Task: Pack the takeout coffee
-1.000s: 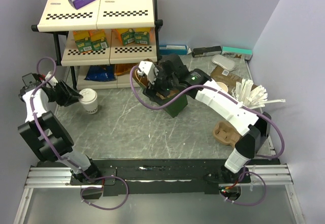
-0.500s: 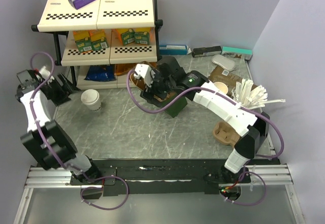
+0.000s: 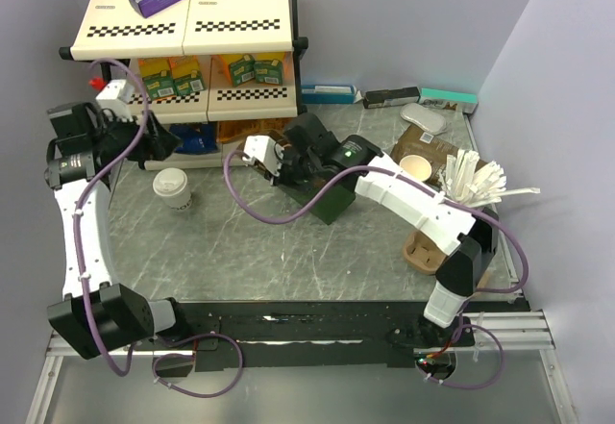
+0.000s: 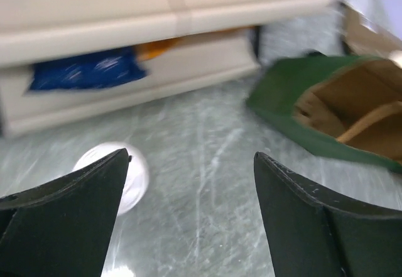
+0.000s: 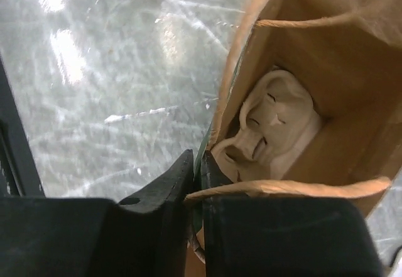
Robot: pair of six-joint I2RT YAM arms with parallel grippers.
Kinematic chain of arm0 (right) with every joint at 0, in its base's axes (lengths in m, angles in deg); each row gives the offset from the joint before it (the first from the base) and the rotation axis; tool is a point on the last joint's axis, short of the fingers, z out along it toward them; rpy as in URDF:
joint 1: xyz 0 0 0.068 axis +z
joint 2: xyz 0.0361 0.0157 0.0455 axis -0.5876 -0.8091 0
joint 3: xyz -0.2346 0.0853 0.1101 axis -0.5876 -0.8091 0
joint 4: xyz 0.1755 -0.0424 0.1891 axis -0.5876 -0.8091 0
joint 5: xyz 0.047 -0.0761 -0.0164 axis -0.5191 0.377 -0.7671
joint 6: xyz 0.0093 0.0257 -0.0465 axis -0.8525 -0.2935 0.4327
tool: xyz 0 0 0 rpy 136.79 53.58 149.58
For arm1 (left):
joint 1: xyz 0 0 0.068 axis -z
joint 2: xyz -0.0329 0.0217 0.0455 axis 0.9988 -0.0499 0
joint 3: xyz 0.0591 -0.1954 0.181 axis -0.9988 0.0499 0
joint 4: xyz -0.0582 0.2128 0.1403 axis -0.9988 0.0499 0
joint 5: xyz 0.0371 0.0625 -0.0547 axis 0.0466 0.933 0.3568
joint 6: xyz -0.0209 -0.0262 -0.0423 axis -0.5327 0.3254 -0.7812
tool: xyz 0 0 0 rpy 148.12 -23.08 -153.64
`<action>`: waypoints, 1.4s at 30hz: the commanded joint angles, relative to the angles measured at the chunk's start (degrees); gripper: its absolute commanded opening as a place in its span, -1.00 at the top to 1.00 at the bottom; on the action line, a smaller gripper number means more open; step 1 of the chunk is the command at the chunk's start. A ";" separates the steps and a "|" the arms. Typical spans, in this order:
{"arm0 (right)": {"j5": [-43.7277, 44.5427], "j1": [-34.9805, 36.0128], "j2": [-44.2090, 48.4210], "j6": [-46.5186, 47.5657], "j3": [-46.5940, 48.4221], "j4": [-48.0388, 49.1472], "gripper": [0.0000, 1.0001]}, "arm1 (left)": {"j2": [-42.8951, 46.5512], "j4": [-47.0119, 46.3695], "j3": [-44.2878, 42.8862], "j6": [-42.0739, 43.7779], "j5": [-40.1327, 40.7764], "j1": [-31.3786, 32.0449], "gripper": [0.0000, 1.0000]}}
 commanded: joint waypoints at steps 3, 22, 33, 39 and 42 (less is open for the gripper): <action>-8.98 -0.91 9.24 8.05 5.55 -5.28 0.77 | 1.63 -1.17 -3.27 10.87 -16.82 2.99 -0.82; -11.12 -1.52 18.39 5.96 2.12 -6.44 -1.00 | 4.88 0.94 -0.03 9.56 -23.19 8.01 -0.99; -10.77 -7.06 19.01 3.41 1.08 -6.88 -1.00 | 4.19 2.25 0.68 11.66 -25.03 17.04 -0.99; -12.78 -10.83 18.39 -0.89 -3.94 -5.20 -0.99 | 5.23 10.61 -3.36 25.63 -28.19 23.11 -0.99; -14.46 -13.21 17.69 -2.30 -3.06 -5.12 -0.99 | 5.76 10.89 -4.16 31.70 -26.80 27.94 -0.99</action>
